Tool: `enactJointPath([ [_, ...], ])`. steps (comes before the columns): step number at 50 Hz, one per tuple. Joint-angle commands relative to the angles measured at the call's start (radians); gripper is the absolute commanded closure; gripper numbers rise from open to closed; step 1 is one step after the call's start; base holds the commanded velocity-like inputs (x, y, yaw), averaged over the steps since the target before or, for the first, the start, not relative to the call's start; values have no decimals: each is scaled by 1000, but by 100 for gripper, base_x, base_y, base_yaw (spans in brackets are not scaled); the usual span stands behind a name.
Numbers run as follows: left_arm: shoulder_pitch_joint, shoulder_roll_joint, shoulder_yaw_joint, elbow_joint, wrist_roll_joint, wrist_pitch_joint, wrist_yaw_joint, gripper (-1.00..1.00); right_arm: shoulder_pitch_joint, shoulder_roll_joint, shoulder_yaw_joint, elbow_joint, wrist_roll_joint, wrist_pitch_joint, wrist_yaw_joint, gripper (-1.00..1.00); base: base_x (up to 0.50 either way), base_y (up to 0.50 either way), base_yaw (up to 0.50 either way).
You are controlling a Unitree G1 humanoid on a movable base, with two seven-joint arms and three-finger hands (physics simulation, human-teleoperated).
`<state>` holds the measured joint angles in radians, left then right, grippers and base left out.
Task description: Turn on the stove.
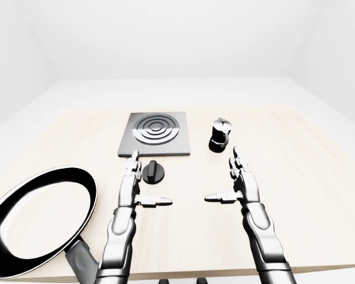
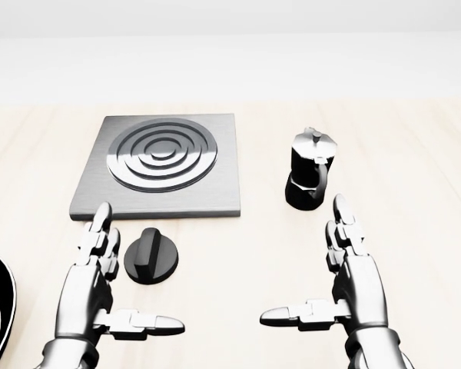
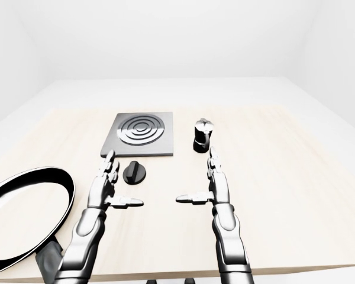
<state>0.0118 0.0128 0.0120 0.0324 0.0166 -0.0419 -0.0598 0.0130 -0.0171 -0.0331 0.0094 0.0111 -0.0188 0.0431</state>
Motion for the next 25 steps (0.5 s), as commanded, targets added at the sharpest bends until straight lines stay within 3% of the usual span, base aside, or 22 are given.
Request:
enactJointPath([
  [1,-26,3,3,85,4,-29,0,-100,3,0,1,3,-1,-3,4,-100,0,0,0],
  [2,-33,4,5,112,4,-45,0,-100,2,0,1,5,0,-4,4,-100,0,0,0],
  [17,-110,21,28,299,6,-45,21,-100,1,0,0,9,3,-4,4,-100,0,0,0],
  [25,-145,25,32,384,12,-45,32,-100,-2,1,-1,-2,4,12,1,-100,0,0,0],
])
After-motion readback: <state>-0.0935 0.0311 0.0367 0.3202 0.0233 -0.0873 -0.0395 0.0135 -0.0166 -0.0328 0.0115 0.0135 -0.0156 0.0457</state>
